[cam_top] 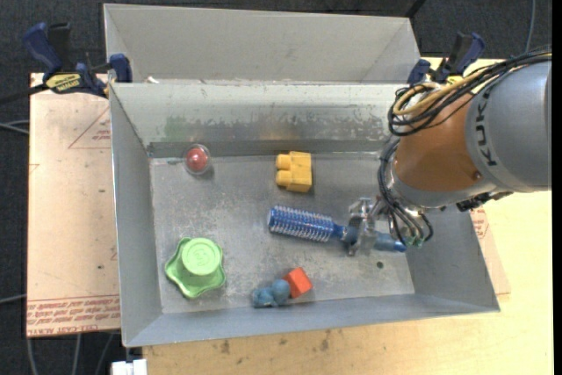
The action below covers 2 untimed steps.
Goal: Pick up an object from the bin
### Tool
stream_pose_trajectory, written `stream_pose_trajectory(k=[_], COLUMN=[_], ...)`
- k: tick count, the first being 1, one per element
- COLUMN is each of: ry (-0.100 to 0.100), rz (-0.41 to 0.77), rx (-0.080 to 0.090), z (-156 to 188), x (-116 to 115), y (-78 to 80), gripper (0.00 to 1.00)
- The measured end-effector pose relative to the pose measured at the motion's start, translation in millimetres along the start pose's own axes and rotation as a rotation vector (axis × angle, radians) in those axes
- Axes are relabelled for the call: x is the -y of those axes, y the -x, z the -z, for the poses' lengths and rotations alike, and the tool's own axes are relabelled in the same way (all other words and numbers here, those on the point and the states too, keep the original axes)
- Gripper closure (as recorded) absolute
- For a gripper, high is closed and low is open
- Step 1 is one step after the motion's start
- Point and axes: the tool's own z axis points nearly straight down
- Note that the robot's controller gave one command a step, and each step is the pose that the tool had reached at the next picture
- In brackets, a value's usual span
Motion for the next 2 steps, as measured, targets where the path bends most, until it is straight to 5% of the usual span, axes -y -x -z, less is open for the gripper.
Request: stream_pose_trajectory(k=[1,2], ry=[0.001,0.000], rz=[0.014,0.372], rx=[0.008,0.005], z=[121.0,183.3], x=[-21.1,-33.4], y=[-0.3,-28.6], gripper=[1.00,1.00])
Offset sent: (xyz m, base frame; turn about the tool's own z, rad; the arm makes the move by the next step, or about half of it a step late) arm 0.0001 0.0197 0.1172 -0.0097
